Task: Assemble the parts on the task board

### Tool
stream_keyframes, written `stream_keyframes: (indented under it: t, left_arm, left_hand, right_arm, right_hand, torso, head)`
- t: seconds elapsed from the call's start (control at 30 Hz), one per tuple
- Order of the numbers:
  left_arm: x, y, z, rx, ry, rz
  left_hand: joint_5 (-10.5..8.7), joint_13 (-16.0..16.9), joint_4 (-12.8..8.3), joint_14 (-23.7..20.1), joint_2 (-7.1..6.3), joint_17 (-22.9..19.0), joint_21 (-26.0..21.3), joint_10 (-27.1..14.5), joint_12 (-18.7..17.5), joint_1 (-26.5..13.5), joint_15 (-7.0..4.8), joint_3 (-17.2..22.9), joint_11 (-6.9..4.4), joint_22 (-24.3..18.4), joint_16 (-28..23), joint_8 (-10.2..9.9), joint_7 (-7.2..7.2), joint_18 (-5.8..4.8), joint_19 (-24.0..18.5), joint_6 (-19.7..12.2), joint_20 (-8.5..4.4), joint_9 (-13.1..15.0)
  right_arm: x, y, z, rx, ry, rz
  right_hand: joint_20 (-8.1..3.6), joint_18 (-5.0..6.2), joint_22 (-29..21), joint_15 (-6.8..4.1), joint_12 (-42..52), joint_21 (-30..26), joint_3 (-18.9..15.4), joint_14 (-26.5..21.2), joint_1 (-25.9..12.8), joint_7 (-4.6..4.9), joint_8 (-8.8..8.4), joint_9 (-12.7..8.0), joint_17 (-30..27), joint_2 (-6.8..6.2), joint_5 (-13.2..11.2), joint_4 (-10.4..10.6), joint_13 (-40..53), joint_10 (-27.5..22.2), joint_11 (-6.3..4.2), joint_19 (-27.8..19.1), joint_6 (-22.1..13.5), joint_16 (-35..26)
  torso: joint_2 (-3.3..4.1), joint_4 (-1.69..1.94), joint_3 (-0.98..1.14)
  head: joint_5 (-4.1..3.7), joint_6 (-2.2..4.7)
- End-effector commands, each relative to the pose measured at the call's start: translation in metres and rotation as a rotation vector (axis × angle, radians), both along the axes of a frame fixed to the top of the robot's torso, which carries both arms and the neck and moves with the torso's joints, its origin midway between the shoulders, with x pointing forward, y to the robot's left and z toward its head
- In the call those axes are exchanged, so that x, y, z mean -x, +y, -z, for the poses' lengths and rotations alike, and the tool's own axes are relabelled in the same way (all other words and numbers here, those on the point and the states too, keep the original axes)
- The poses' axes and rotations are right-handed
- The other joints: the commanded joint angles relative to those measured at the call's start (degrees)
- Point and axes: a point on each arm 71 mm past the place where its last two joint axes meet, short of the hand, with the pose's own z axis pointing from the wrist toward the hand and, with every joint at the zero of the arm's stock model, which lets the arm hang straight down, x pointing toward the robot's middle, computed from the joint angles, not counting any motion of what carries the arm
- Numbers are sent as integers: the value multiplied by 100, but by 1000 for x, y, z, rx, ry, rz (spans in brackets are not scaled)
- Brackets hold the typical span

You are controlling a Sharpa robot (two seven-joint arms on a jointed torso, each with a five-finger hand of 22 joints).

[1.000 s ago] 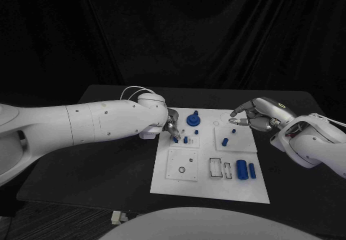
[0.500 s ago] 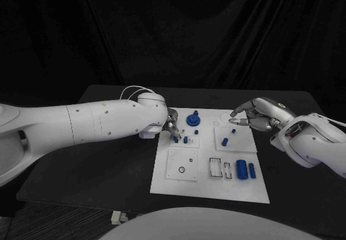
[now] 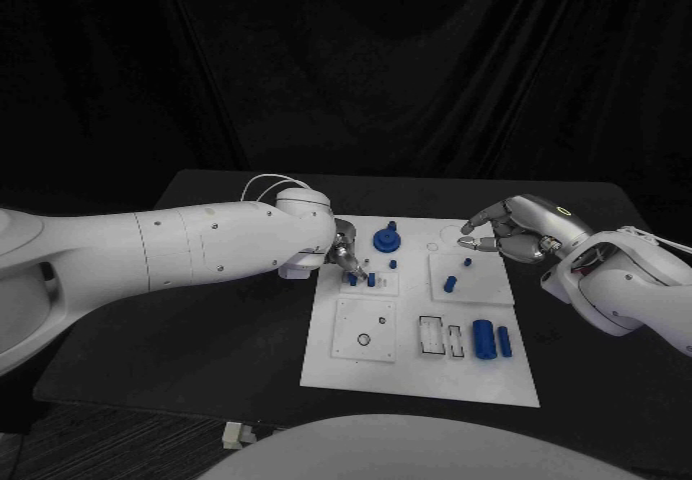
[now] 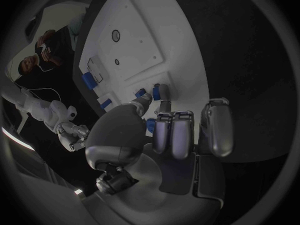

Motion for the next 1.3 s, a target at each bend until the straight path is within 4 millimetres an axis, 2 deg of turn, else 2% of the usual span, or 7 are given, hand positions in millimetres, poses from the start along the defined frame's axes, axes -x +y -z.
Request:
stream_keyframes:
  t: [0.03,0.53,0.7,1.03,1.13,1.2,1.3]
  left_arm:
    - [1,-2,1,3,11,14]
    - [2,-2,2,-8,27,24]
    - [3,-1,3,-11,32,27]
    - [3,0,3,-16,39,30]
    - [3,1,3,-17,40,29]
    - [3,2,3,-17,41,29]
    - [3,2,3,-17,41,29]
  left_hand:
    - [-28,1345,3,467,20,1057,-22,506,-27,-56,50,-44,25,1099,-34,-20,32,47,77,-3,39,-6]
    - [-37,1362,171,473,30,1079,-16,516,-1,-174,53,-270,24,1102,-11,-17,27,45,82,25,43,-1]
    - [-35,1367,228,477,79,1088,-3,519,6,-90,12,-509,-30,1106,-1,358,-40,43,95,22,10,522]
    - [-3,1364,235,478,135,1088,-6,518,1,-1,5,-588,-43,1106,-1,483,-54,43,97,-58,0,762]
    - [171,1364,199,479,172,1089,-8,518,1,88,-3,-590,-48,1106,-1,530,-64,44,98,-86,-7,863]
    - [753,1364,167,478,230,1088,-8,517,0,194,-12,-546,-57,1107,-2,552,-75,43,99,-137,-17,963]
    - [1135,1366,171,479,256,1092,-6,518,3,238,-17,-495,-66,1108,2,558,-85,42,100,-141,-20,1015]
  right_arm:
    - [0,0,2,8,6,7]
    - [0,-1,2,8,7,8]
    - [0,-1,2,8,6,7]
    - [0,0,2,8,7,6]
    - [0,0,2,8,7,6]
    - [0,0,2,8,8,6]
    - [0,0,2,8,8,6]
  right_hand:
    - [3,31,1167,-21,-31,-29,-4,612,67,-1,-23,-5,1510,-4,28,-40,184,712,-86,57,36,17]
    - [3,32,1166,-21,-31,-32,-1,612,88,-1,-24,-5,1510,-7,43,-46,184,712,-87,56,36,17]
    - [3,33,1165,-21,-31,-35,0,612,97,-2,-25,-5,1510,-10,49,-49,184,712,-87,54,36,17]
    - [3,33,1165,-21,-31,-37,1,612,108,-1,-26,-6,1510,-11,59,-51,184,712,-86,53,36,17]
    - [3,33,1165,-21,-31,-37,1,612,108,-1,-26,-6,1510,-11,59,-51,184,712,-86,53,36,17]
    - [3,33,1165,-21,-31,-37,1,612,108,-1,-26,-6,1510,-11,59,-51,184,712,-86,53,36,17]
    - [3,33,1165,-21,-31,-37,1,612,108,-1,-26,-6,1510,-11,59,-51,184,712,-86,53,36,17]
  torso:
    - [1,0,0]
    - [0,-1,-1]
    - [-1,-2,-1]
    - [0,1,-2]
    - [1,2,-1]
    - [1,1,0]
    - [0,-1,-1]
  head:
    - [5,-1]
    - [2,-1]
    - [6,-1]
    - [5,-1]
    - [5,-1]
    - [4,-1]
    - [12,-1]
